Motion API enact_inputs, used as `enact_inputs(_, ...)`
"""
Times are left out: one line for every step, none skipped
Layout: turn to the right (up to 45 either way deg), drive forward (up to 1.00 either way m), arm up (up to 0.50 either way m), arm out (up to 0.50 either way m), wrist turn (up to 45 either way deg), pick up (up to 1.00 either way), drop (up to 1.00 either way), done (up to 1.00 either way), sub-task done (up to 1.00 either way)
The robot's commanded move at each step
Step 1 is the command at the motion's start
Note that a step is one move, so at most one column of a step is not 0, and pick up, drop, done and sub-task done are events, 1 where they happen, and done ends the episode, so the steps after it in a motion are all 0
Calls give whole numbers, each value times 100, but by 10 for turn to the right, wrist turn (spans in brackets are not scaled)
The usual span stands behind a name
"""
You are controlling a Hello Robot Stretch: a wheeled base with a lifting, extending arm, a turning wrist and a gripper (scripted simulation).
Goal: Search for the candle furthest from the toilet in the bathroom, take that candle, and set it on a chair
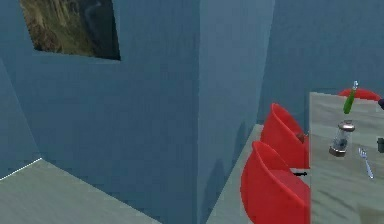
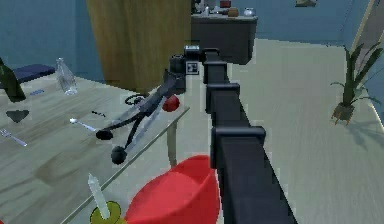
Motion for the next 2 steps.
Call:
enact_inputs(0, 0, 0, 0, 450, 0, 0, 0, 0)
enact_inputs(0, 0, 0, 0, 450, 0, 0, 0, 0)
